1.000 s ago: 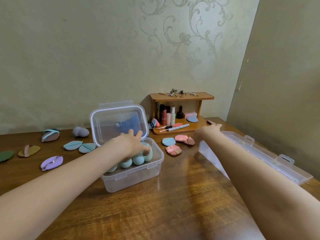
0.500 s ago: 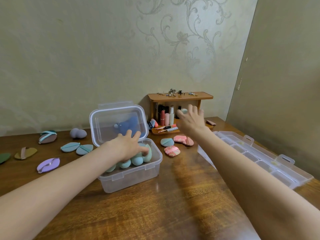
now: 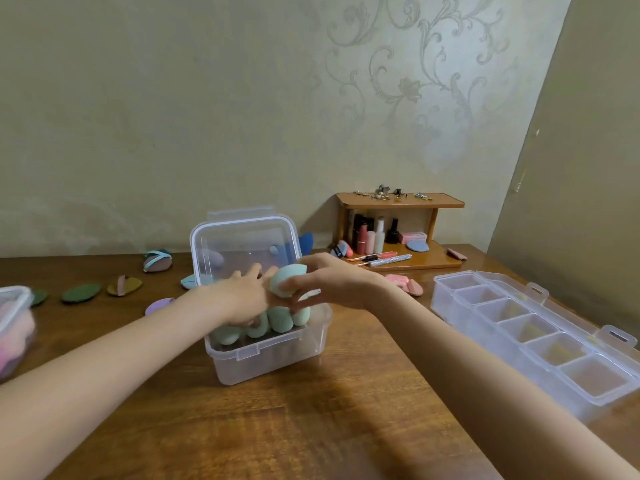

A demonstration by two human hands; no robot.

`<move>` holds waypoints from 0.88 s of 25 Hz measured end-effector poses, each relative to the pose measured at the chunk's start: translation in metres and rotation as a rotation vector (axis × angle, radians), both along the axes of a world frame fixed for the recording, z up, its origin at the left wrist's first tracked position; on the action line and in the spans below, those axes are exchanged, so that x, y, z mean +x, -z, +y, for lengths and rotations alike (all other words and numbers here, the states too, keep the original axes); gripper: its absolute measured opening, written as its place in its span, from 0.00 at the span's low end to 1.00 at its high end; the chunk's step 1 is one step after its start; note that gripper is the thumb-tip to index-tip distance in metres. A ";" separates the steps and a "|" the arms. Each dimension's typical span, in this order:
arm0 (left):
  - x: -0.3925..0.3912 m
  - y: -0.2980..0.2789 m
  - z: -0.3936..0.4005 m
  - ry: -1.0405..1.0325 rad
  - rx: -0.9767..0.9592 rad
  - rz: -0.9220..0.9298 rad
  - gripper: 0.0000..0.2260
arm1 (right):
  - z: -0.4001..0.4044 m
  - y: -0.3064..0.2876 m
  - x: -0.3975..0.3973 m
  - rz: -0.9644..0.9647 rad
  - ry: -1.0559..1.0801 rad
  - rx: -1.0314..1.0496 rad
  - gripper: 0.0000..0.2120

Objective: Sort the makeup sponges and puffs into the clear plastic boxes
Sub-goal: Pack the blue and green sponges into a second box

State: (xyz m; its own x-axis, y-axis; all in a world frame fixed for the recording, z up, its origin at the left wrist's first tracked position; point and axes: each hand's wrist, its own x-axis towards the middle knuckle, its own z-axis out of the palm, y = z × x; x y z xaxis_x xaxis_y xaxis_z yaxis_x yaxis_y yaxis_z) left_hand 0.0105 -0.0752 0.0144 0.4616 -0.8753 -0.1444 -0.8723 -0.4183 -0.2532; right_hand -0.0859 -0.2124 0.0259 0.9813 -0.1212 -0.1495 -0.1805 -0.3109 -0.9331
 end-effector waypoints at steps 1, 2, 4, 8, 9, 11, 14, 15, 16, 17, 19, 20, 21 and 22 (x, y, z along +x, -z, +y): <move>0.008 0.002 0.011 -0.024 -0.061 0.060 0.33 | 0.003 0.002 0.002 0.023 -0.062 0.064 0.18; 0.016 0.004 0.021 -0.040 -0.117 0.119 0.32 | 0.007 0.002 0.005 0.049 -0.119 0.069 0.18; 0.028 0.012 0.036 -0.056 -0.201 0.210 0.32 | 0.017 0.001 0.014 0.101 -0.198 -0.048 0.17; 0.040 0.014 0.056 0.086 -0.341 0.370 0.25 | 0.040 0.000 0.032 0.199 -0.273 -0.192 0.17; 0.043 0.009 0.062 0.066 -0.401 0.439 0.23 | 0.047 0.002 0.036 0.219 -0.275 -0.245 0.17; 0.049 0.000 0.073 -0.007 -0.464 0.474 0.19 | 0.060 0.006 0.045 0.194 -0.243 -0.389 0.19; 0.051 -0.001 0.079 -0.071 -0.323 0.301 0.18 | 0.084 0.010 0.054 0.113 -0.217 -0.520 0.20; 0.050 0.002 0.081 -0.088 -0.290 0.280 0.19 | 0.092 0.010 0.055 0.093 -0.266 -0.601 0.17; 0.050 0.005 0.083 -0.102 -0.288 0.277 0.19 | 0.100 0.010 0.057 0.079 -0.323 -0.687 0.12; 0.052 0.008 0.086 -0.107 -0.306 0.277 0.20 | 0.108 0.010 0.058 0.063 -0.368 -0.756 0.09; 0.057 0.012 0.092 -0.084 -0.354 0.245 0.19 | 0.119 0.013 0.064 0.042 -0.412 -0.843 0.12; 0.058 0.014 0.096 -0.073 -0.370 0.219 0.19 | 0.124 0.015 0.067 0.036 -0.405 -0.863 0.14; 0.060 0.016 0.100 -0.082 -0.388 0.194 0.20 | 0.129 0.018 0.071 0.021 -0.372 -0.864 0.15; 0.063 0.016 0.104 -0.106 -0.412 0.180 0.20 | 0.132 0.022 0.075 0.001 -0.316 -0.833 0.15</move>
State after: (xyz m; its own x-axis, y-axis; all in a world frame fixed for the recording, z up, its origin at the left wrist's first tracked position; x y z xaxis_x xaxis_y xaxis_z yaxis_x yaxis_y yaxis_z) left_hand 0.0730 0.0288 -0.0018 0.5510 -0.8259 0.1193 -0.8342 -0.5415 0.1044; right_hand -0.0113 -0.0807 0.0039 0.9873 0.0853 -0.1342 0.0280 -0.9240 -0.3814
